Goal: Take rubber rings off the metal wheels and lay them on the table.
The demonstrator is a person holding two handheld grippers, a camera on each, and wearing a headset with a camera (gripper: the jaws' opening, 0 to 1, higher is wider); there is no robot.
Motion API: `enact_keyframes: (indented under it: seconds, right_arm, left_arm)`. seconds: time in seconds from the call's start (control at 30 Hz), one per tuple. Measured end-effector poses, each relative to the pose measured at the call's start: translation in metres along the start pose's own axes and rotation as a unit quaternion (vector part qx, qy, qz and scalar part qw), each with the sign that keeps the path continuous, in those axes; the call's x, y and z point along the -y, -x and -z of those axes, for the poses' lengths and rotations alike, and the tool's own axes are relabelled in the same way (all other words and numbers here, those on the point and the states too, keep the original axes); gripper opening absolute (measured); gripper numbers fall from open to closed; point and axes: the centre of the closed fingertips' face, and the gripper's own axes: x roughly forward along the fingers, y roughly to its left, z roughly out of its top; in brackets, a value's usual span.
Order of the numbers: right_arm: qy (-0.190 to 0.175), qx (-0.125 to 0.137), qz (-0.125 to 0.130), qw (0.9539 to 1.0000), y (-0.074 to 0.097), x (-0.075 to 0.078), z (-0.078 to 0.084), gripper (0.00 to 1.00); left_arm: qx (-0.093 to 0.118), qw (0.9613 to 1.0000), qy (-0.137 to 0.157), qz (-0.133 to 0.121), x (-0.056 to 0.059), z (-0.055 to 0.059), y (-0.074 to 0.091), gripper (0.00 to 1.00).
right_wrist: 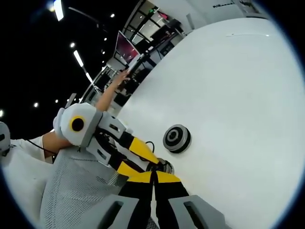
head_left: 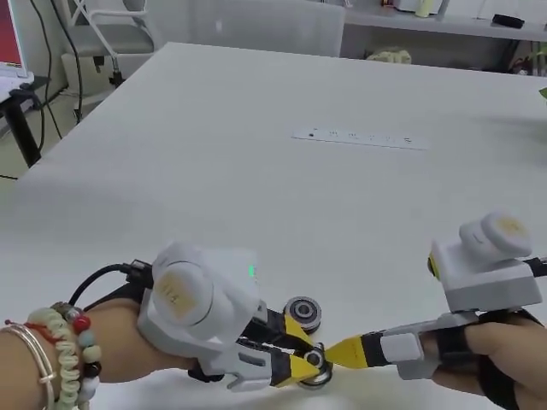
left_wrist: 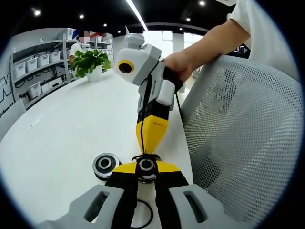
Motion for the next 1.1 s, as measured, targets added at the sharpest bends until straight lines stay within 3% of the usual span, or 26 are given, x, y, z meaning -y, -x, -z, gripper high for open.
enact_keyframes:
  seconds: [0.1,0.17,0.23,0.27,0.5,0.73,0.83,0.9,1.1]
  right_arm:
    - [0.003,-0.001,0.0,1.0,-0.001,-0.002,-0.001,0.0]
    - [-0.002,0.005,-0.015,0.9999,-0.003,-0.007,-0.002,0.0]
    - [0.001,0.004,-0.011,0.9999,-0.002,-0.006,-0.003,0.0]
    - [0.012,-0.006,0.009,0.9999,-0.001,0.001,0.0,0.0]
    - [0.0,-0.007,0.014,0.9999,-0.001,0.004,0.003,0.0]
    - [0.002,-0.003,0.02,0.9998,-0.001,0.001,0.002,0.0]
    - [0.001,0.004,0.019,0.9998,0.0,-0.001,-0.001,0.0]
    - [0.0,0.005,0.019,0.9998,0.001,-0.001,-0.002,0.0]
    - [0.001,0.007,0.018,0.9998,0.002,-0.002,-0.002,0.0]
  left_arm:
    - [0.0,1.0,0.0,0.0,0.0,0.0,0.0,0.08]
    - [0.0,1.0,0.0,0.0,0.0,0.0,0.0,0.08]
    - [0.0,1.0,0.0,0.0,0.0,0.0,0.0,0.08]
    - [0.001,1.0,0.0,0.0,0.0,0.0,0.0,0.08]
    - [0.002,1.0,0.006,-0.001,0.0,-0.001,0.0,0.08]
    - [-0.017,0.9998,-0.005,-0.002,0.001,-0.002,0.0,0.08]
    - [-0.022,0.9997,-0.014,0.001,0.001,-0.003,0.003,0.15]
    - [-0.018,0.9995,0.011,0.022,0.008,-0.005,0.006,0.18]
    - [0.0,0.9998,0.01,0.015,0.005,-0.018,0.021,0.34]
